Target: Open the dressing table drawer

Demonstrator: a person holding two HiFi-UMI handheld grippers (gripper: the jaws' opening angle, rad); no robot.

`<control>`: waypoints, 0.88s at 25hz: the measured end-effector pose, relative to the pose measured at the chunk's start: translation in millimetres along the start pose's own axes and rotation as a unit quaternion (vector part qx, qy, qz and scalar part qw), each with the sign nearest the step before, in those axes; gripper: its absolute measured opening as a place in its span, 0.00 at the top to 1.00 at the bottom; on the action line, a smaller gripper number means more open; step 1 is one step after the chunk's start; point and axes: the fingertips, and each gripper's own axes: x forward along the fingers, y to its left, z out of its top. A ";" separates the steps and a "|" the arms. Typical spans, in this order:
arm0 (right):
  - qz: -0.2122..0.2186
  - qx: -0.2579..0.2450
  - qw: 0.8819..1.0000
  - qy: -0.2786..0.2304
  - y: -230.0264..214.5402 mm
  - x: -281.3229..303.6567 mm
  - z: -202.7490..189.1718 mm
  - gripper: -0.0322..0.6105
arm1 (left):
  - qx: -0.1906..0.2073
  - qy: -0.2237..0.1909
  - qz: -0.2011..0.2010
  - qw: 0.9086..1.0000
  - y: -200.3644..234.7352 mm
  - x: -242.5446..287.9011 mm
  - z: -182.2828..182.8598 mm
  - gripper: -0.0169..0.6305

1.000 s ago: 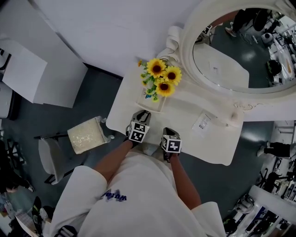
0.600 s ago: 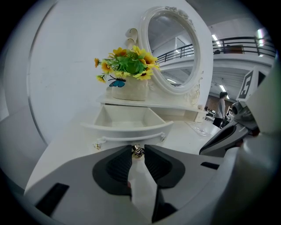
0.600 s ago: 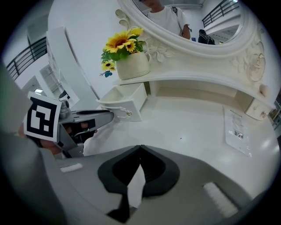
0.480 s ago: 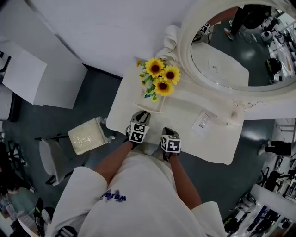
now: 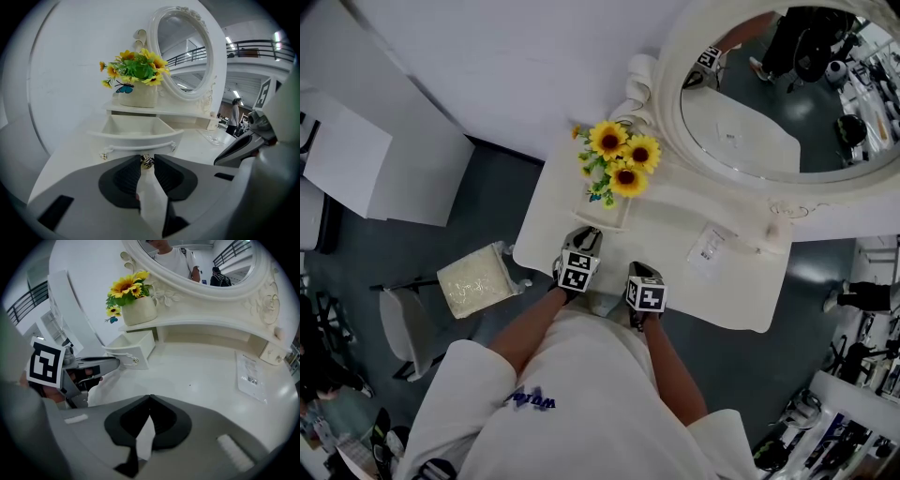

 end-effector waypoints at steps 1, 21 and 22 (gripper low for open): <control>0.000 0.000 1.000 -0.001 0.1 0.2 0.1 0.93 | 0.000 0.003 0.000 1.000 0.6 -0.7 -0.1 0.83; -0.001 0.002 1.000 0.000 3.9 2.0 2.1 0.93 | 0.001 0.018 -0.017 1.000 1.5 0.2 5.1 0.83; 0.000 0.002 1.000 0.000 4.0 2.2 1.9 0.93 | 0.001 0.015 -0.018 1.000 1.6 1.4 4.7 0.82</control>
